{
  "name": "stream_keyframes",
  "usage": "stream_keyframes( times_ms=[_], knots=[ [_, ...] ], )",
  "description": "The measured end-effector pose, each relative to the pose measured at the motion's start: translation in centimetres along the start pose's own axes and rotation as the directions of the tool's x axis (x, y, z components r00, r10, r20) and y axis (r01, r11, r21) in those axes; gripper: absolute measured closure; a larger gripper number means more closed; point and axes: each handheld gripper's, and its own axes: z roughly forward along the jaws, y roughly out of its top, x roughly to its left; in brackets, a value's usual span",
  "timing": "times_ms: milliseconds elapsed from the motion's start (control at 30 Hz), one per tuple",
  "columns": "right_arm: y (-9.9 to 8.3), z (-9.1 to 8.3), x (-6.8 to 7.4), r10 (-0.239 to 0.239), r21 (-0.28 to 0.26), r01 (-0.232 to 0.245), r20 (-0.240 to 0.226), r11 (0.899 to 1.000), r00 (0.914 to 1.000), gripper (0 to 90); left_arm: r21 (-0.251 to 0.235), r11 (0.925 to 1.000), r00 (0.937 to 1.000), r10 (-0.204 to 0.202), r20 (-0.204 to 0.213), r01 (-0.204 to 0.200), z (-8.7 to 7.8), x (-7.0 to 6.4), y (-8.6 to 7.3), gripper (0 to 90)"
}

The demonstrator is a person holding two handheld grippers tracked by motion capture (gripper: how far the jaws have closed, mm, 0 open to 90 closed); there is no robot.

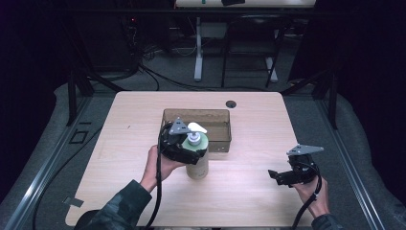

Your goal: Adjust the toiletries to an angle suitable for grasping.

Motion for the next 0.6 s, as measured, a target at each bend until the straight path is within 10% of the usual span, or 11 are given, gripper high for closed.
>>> stream_keyframes(
  times_ms=[600],
  knots=[
    [-0.1, 0.4, 0.1, -0.003, 0.016, 0.003, 0.0, 1.0, 1.0, 1.6, -0.02, 0.9942, 0.9829, -0.107, -0.15, 0.105, -3.2, 2.4, -2.5, 12.2]
  ],
)
